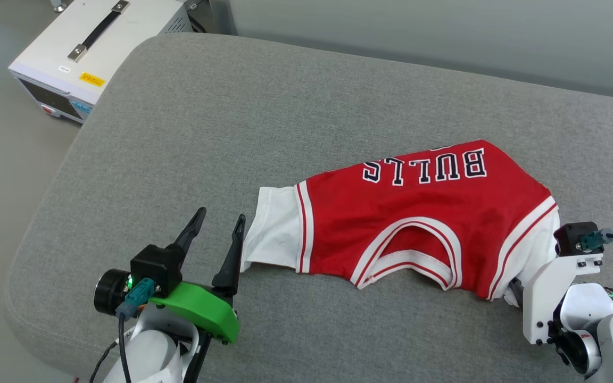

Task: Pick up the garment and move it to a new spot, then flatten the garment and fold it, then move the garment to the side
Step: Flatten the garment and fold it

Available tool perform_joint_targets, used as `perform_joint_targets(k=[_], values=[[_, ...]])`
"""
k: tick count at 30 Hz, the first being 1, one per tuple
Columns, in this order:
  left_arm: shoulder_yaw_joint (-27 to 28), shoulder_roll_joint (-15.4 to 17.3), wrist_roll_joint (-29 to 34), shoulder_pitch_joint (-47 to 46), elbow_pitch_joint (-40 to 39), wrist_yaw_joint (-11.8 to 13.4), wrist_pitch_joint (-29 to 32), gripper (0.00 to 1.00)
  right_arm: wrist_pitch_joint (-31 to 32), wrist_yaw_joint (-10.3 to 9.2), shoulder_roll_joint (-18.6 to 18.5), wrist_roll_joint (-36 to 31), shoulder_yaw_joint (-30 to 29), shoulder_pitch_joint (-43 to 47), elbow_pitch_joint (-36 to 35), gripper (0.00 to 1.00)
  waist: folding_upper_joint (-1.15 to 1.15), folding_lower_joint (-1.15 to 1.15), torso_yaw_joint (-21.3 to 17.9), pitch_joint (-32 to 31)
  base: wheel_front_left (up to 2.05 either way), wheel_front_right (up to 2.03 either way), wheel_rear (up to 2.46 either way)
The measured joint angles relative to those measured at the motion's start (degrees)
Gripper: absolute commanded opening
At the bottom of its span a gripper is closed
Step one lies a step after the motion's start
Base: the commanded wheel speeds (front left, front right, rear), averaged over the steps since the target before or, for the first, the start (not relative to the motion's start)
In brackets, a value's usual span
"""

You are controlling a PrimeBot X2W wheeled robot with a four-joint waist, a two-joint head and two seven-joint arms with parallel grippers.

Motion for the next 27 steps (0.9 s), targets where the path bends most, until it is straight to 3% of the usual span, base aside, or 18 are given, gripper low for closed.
perform_joint_targets(k=[1, 2, 9, 21, 27], values=[[0.0, 0.0, 0.0, 0.0, 0.3, 0.0, 0.0, 1.00, -0.1, 0.00, -0.1, 0.1, 0.2, -0.2, 0.5, 0.22, 0.00, 0.00, 0.0, 0.0, 0.00, 0.00, 0.00], [-0.1, 0.0, -0.1, 0.0, 0.6, 0.0, 0.0, 1.00, -0.4, 0.00, -0.3, 0.1, 0.3, -0.2, 0.9, 0.00, 0.00, 0.00, 0.0, -0.1, 0.00, 0.00, 0.00], [-0.2, 0.2, -0.2, 0.0, 2.4, -0.1, 0.1, 1.00, -2.3, 0.01, -2.2, 0.0, -0.3, 0.1, 1.7, 0.00, 0.00, 0.00, -0.8, -1.7, 0.00, 0.00, 0.00], [-0.4, 0.5, -1.5, 0.3, 3.0, -0.1, 0.1, 1.00, 2.3, 0.01, -12.0, -0.5, -5.0, 6.4, -8.6, 0.00, 0.00, 0.00, -3.8, -5.3, 0.00, 0.00, 0.00], [-0.6, 0.6, -1.7, 0.4, 3.0, -0.1, 0.1, 1.00, 4.6, 0.01, -17.6, 0.2, -6.4, 9.8, -10.2, 0.00, 0.00, 0.00, -5.1, -5.4, 0.00, 0.00, 0.00]])
